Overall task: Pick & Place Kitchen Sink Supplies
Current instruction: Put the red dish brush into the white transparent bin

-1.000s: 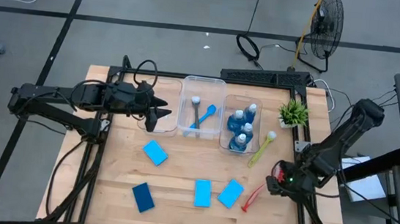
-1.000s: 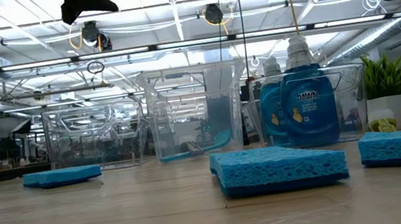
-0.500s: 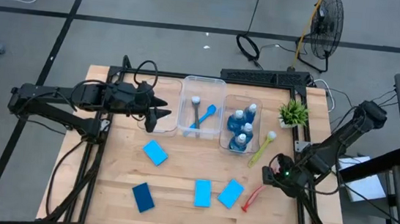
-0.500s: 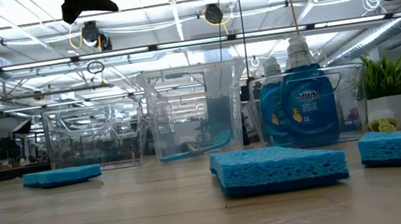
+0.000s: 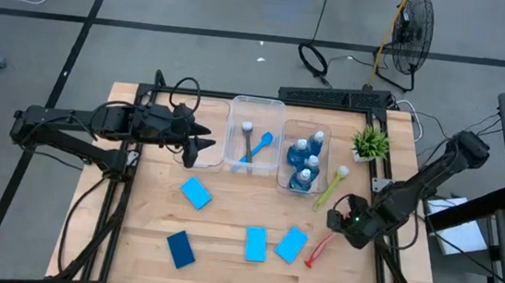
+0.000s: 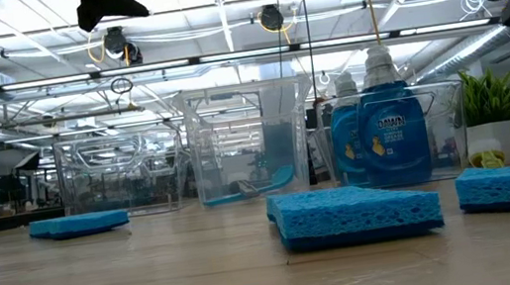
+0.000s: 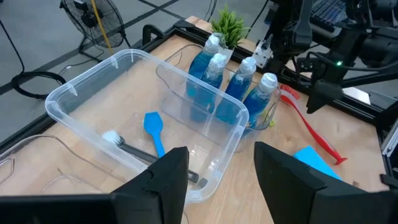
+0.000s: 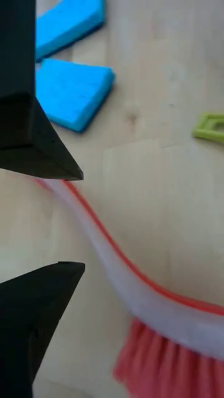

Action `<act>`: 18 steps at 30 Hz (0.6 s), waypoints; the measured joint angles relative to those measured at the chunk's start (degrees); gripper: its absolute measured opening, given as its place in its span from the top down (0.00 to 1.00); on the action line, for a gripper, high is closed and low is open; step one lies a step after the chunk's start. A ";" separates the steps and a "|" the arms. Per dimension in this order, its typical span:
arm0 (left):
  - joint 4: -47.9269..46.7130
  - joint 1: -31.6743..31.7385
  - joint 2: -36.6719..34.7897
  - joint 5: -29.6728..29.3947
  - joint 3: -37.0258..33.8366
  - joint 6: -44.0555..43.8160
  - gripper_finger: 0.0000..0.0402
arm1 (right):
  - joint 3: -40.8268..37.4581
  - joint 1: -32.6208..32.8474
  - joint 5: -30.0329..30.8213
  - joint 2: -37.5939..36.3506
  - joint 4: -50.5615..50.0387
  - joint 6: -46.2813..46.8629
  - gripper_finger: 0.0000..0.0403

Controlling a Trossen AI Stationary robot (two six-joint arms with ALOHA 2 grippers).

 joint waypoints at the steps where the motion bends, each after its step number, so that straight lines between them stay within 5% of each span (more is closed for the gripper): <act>1: 0.00 0.00 0.00 0.00 0.00 0.23 0.54 | 0.00 -0.58 0.01 0.63 -0.04 0.00 0.47; 18: 0.02 0.00 0.00 0.02 0.00 0.99 0.54 | 0.04 -1.31 0.09 6.09 2.81 -1.38 0.47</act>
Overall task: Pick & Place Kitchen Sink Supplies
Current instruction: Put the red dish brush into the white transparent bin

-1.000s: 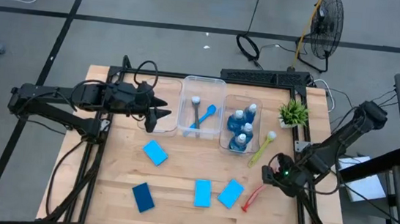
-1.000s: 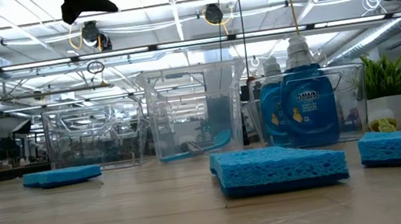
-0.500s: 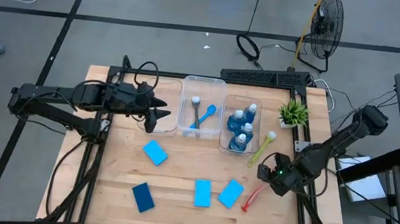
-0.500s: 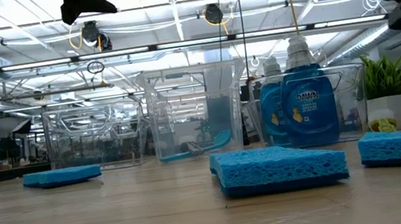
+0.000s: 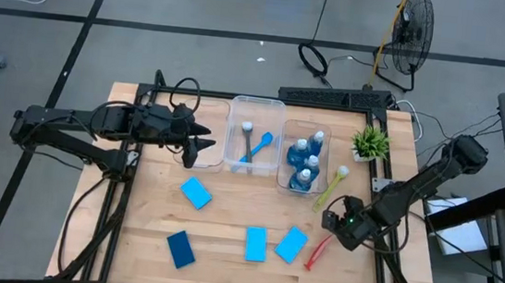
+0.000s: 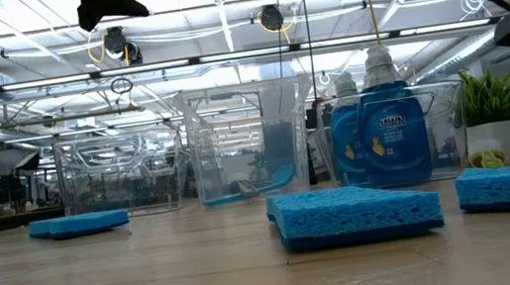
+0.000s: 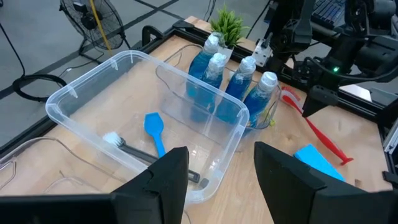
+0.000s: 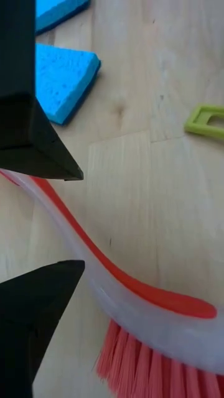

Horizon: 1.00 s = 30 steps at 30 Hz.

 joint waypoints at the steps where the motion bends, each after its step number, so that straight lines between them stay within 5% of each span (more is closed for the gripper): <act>1: 0.00 0.00 0.00 0.00 0.00 0.00 0.54 | 0.00 0.17 -0.01 0.02 -0.17 0.02 0.47; 30: 0.09 0.15 0.00 -1.02 0.00 -0.17 0.54 | -0.84 4.13 0.04 -0.30 2.97 0.21 0.47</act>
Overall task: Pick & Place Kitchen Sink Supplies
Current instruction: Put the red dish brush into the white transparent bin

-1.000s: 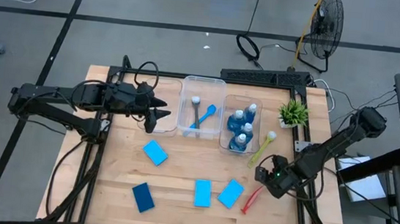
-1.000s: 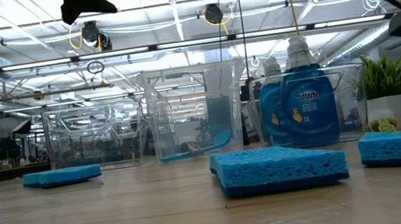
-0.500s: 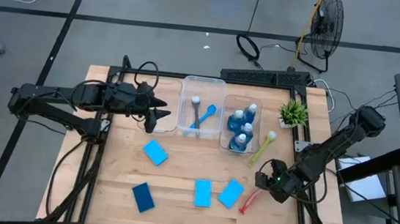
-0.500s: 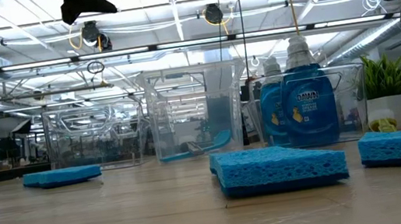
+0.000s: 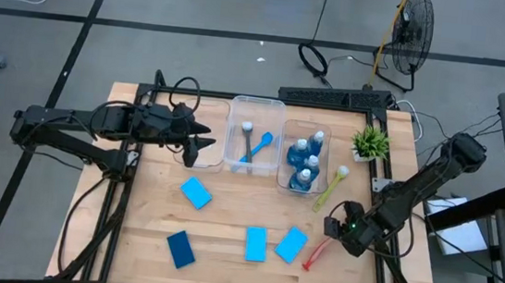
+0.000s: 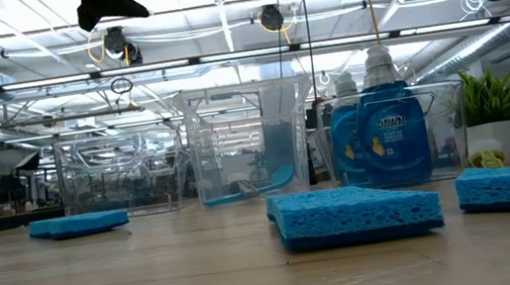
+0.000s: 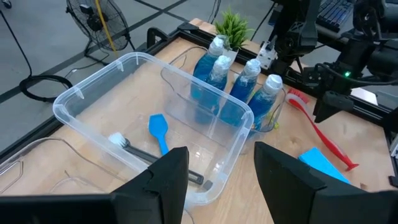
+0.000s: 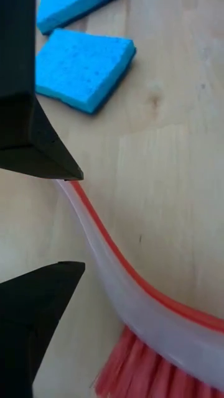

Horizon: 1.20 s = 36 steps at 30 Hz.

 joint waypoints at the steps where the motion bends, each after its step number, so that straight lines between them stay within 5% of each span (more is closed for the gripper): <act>1: -0.02 0.00 0.00 0.02 0.00 0.00 0.54 | -0.67 -0.04 0.00 0.07 0.70 0.13 0.47; 9: 0.00 0.00 0.00 0.02 0.00 -0.22 0.54 | -7.47 -1.44 0.11 -0.07 10.25 0.54 0.47; 17: 0.02 0.00 0.00 -0.03 0.00 -0.48 0.54 | -8.99 -2.04 -0.20 0.06 9.64 0.08 0.49; 36: 1.64 0.00 0.00 -0.57 0.00 -0.24 0.54 | -9.19 -2.06 1.19 -1.51 11.24 -2.45 0.82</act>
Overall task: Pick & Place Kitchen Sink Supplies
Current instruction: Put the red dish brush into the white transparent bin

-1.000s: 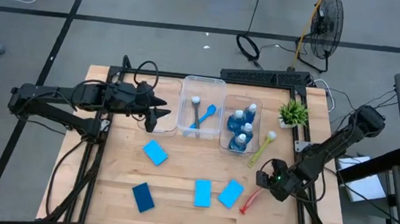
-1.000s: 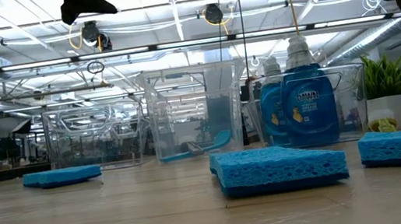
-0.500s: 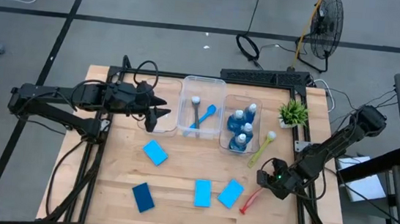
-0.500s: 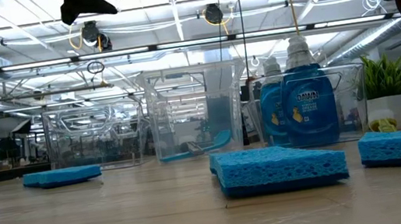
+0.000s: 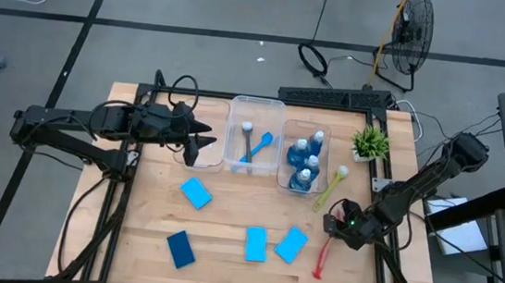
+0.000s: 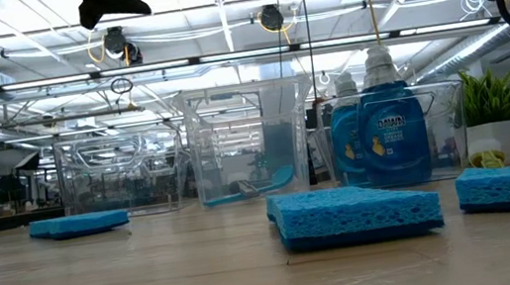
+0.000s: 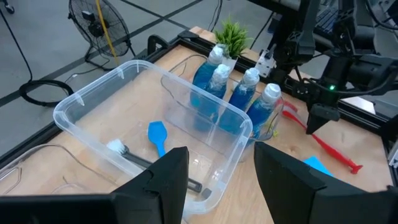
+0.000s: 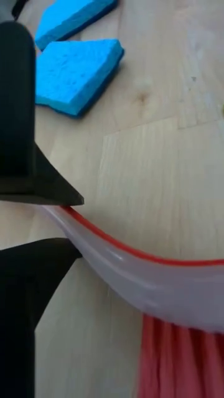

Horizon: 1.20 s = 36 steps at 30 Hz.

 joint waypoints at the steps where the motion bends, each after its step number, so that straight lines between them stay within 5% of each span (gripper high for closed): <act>1: -0.02 0.00 0.00 0.00 0.00 0.02 0.54 | -0.03 0.00 -0.26 -0.47 -0.07 -0.54 0.82; 22: -1.34 0.00 0.00 0.12 0.00 7.22 0.54 | -0.13 0.43 1.01 -11.99 -1.28 -12.27 0.95; 36: 0.07 0.00 0.00 8.00 0.00 12.54 0.54 | -0.04 0.72 1.76 -13.04 6.74 -19.33 0.94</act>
